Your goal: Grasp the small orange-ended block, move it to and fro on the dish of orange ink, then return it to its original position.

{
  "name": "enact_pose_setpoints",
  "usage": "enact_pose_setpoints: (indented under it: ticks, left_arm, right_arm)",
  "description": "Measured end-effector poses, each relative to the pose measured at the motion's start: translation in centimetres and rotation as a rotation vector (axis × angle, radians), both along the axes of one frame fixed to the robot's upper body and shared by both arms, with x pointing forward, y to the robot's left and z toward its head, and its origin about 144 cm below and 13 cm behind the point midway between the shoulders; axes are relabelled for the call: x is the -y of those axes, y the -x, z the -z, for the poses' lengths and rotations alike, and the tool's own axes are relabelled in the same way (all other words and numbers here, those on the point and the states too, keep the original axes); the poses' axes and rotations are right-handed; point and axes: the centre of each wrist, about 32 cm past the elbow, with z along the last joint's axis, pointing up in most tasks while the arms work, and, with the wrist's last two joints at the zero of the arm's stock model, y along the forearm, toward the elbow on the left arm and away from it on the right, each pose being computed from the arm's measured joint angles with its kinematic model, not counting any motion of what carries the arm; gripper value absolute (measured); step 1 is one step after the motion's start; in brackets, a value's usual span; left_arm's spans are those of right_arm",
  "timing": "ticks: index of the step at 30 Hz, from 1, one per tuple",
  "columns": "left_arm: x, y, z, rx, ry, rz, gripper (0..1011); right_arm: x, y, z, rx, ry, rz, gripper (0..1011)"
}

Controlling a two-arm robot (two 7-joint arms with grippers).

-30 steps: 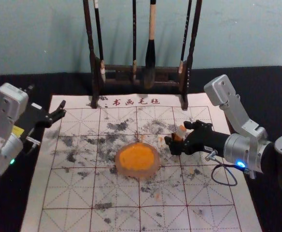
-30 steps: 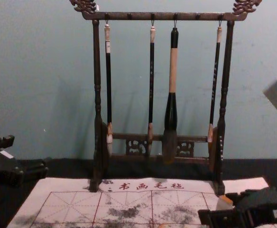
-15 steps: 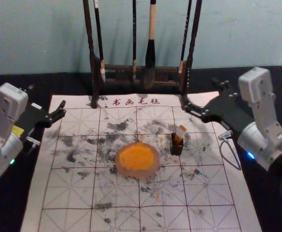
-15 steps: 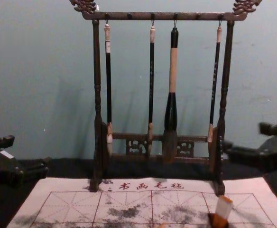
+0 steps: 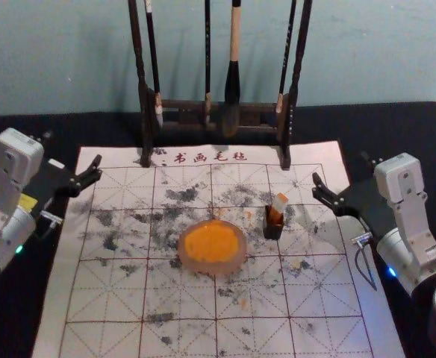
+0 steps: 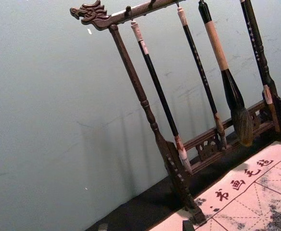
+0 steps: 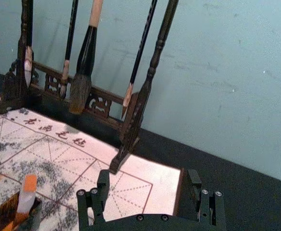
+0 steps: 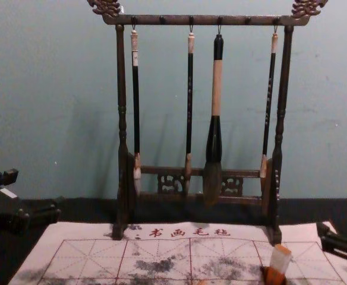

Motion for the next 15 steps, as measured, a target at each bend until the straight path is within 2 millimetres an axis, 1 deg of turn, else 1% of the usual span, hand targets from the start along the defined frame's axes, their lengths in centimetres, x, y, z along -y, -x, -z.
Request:
enact_pose_setpoints:
  ticks: [3, 15]
  left_arm:
    - [0.00, 0.00, 0.00, 0.000, 0.000, 0.000, 1001]
    - [0.00, 0.00, 0.00, 0.000, 0.000, 0.000, 1001]
  right_arm:
    - [0.03, 0.05, 0.46, -0.010, -0.003, 0.003, 1002]
    - [0.05, 0.05, 0.35, -0.005, -0.002, 0.000, 1000]
